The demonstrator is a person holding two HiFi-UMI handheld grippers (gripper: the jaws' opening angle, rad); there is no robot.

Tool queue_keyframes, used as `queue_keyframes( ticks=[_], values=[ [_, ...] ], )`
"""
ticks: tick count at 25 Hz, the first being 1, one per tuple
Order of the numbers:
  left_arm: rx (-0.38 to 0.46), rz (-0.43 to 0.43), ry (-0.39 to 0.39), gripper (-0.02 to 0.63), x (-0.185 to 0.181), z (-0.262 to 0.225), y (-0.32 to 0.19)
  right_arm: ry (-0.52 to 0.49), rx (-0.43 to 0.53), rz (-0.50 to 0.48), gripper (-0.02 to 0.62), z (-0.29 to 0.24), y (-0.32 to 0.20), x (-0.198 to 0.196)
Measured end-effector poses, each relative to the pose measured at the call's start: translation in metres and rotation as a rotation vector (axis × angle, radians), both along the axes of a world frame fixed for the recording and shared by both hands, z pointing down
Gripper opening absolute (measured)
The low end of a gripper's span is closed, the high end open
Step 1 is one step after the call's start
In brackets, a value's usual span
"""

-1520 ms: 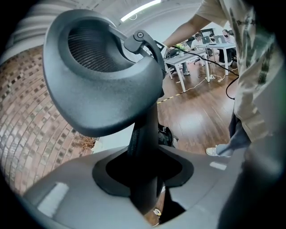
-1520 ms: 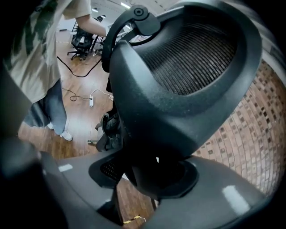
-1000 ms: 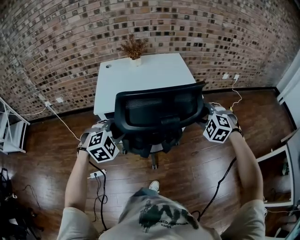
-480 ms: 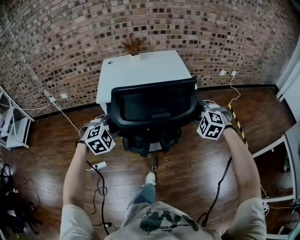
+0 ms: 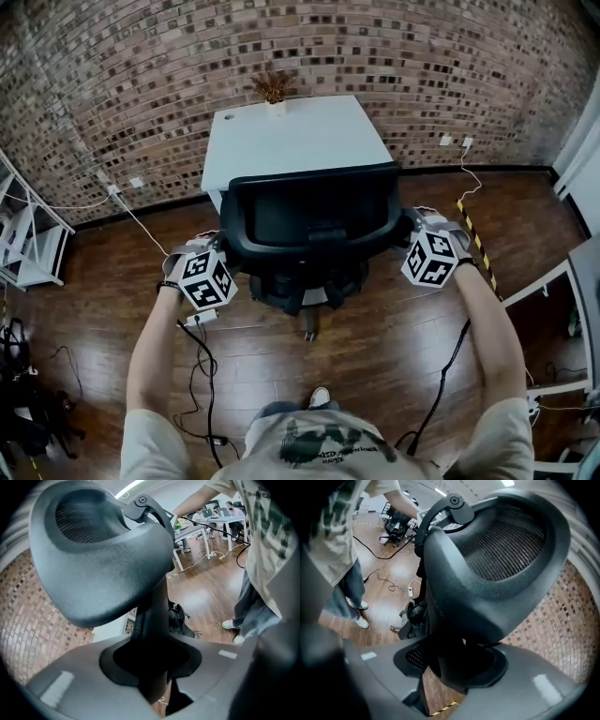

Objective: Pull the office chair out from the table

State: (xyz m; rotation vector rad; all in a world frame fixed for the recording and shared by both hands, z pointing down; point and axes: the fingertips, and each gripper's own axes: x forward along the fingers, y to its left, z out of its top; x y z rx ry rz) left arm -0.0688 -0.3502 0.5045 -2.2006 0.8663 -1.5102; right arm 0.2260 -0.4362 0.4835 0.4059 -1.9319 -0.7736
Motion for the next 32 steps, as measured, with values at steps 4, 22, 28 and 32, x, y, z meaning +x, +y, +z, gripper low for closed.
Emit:
queue_keyframes(
  ticks=[4,22,28,32],
  values=[
    [0.007,0.005,-0.001,0.141,0.008,0.0,0.025,0.004,0.009,0.01,0.207,0.0,0.026,0.008],
    [0.049,0.031,0.017,0.126,0.055,-0.001,0.132,0.032,0.003,0.099,0.216,0.003,0.111,0.048],
    [0.052,0.03,0.022,0.126,0.065,0.001,0.16,0.032,0.013,0.099,0.218,0.005,0.139,0.057],
    [0.054,0.021,0.02,0.129,0.067,0.001,0.165,0.033,0.012,0.1,0.218,0.005,0.143,0.059]
  ],
)
